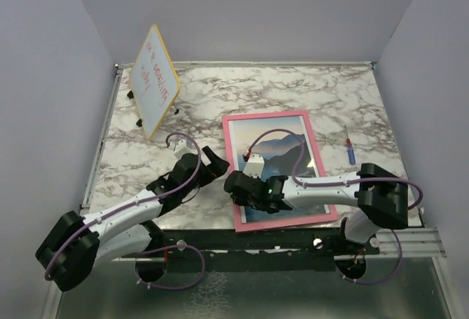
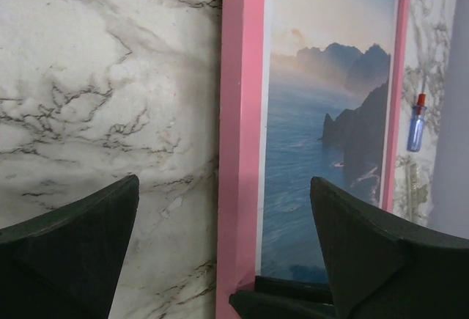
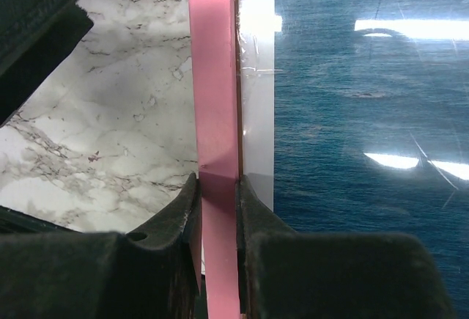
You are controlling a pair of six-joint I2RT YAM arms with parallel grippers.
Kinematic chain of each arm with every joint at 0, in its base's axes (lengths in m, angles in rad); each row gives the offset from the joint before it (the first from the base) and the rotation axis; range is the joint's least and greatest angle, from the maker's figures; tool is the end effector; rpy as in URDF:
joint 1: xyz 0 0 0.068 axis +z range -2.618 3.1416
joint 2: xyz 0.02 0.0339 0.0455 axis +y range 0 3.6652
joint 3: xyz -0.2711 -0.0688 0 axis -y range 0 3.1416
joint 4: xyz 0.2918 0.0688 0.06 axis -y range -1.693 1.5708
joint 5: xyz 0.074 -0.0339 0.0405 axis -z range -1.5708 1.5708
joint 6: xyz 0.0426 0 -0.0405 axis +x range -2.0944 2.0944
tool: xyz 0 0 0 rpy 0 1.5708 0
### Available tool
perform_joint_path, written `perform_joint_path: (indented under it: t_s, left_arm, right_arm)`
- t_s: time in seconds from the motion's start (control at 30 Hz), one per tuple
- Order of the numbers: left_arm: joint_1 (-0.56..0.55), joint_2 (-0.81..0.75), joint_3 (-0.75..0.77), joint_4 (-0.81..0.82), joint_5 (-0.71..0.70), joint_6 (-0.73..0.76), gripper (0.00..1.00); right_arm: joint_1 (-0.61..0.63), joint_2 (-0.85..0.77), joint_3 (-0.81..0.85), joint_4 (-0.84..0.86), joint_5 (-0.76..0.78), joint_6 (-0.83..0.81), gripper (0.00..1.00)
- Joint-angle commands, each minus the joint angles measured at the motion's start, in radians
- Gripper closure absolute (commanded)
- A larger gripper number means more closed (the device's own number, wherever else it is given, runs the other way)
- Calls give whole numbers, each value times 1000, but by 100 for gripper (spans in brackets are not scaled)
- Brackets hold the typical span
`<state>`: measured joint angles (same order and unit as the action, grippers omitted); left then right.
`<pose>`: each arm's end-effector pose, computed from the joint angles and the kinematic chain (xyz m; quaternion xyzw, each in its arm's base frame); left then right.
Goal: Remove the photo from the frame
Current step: Turn over the photo frame at the center of the board.
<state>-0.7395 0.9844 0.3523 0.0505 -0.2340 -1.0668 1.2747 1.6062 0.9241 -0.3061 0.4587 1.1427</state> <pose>0.1820 -0.1526 0.1519 -0.1971 0.8534 -0.3066 0.3726 0.1218 0.3347 0.1534 0.0036 0.9351 0.1844 0.3027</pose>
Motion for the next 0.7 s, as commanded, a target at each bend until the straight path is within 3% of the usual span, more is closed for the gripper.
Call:
perform_joint_path:
  t_s: [0.0, 0.17, 0.47, 0.67]
  left_arm:
    - [16, 36, -32, 175, 71, -18, 1]
    - [31, 156, 60, 113, 76, 49, 1]
    - [85, 284, 38, 287, 181, 59, 1]
    - [99, 370, 129, 265, 228, 90, 5]
  right_arm:
    - [6, -65, -18, 93, 27, 8, 99]
    - [6, -67, -11, 98, 20, -15, 100]
    - [6, -82, -30, 104, 3, -37, 100]
    - [6, -65, -29, 107, 15, -31, 99]
